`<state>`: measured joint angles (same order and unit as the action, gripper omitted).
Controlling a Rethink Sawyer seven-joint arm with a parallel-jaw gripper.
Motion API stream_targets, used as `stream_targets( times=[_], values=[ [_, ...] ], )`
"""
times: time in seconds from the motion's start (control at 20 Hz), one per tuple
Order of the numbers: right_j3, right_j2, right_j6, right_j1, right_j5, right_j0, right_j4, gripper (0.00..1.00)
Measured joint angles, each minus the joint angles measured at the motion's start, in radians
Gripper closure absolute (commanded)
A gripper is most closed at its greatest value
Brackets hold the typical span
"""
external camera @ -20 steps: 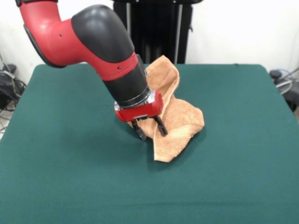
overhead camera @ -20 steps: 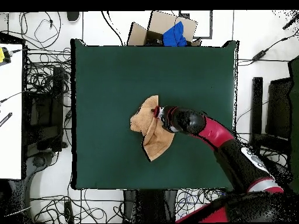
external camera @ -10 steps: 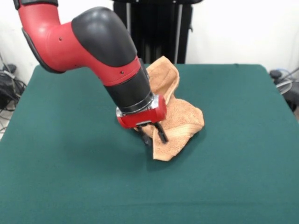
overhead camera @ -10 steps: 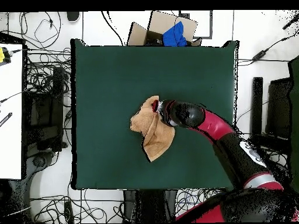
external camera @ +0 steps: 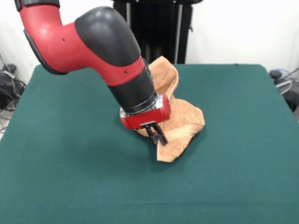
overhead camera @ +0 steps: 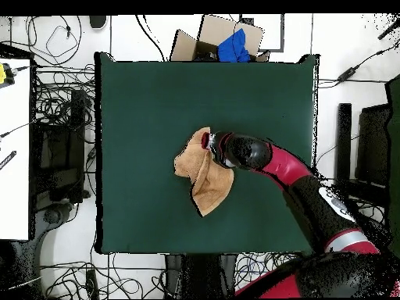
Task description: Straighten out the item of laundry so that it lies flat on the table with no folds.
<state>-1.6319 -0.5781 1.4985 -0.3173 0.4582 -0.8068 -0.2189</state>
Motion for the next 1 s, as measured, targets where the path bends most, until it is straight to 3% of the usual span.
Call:
stream_targets(
  times=[0.6,1.0],
  values=[
    [0.005,-0.006,0.000,0.009,0.013,-0.010,-0.007,1.00],
    [0.033,-0.001,0.000,-0.043,0.148,0.008,-0.007,1.00]
  ],
)
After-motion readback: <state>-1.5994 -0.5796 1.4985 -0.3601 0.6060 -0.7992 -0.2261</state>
